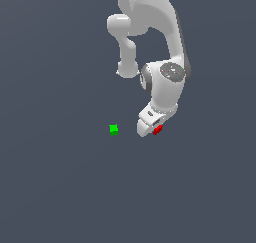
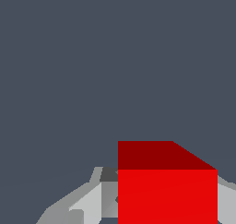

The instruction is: Stack the red cube on top of the green cube.

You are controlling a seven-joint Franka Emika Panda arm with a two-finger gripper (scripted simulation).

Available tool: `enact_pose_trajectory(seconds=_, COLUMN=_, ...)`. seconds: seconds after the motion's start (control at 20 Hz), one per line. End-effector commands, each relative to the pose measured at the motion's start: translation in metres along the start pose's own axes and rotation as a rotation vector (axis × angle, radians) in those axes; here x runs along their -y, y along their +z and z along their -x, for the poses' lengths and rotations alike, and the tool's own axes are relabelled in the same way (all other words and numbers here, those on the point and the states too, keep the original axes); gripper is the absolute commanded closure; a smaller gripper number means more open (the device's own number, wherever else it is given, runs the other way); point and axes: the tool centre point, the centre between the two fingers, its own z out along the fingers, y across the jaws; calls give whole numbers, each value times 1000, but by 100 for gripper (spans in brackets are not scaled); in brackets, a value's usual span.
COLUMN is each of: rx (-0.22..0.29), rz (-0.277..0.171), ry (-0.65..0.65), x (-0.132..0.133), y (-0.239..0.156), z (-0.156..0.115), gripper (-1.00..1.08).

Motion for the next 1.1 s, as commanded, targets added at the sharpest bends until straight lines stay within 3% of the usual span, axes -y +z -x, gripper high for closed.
enact_pose_trajectory(seconds=0.0, rx=1, rz=0, ry=0, x=0, y=-3, z=0, gripper=108)
enact_pose_trajectory(seconds=0.45, rx=0, rz=0, ry=0, x=-15, y=5, z=20, gripper=108)
enact_pose_trajectory(seconds=1.05, rx=0, rz=0, ry=1, x=-87, y=38, z=114, gripper=108)
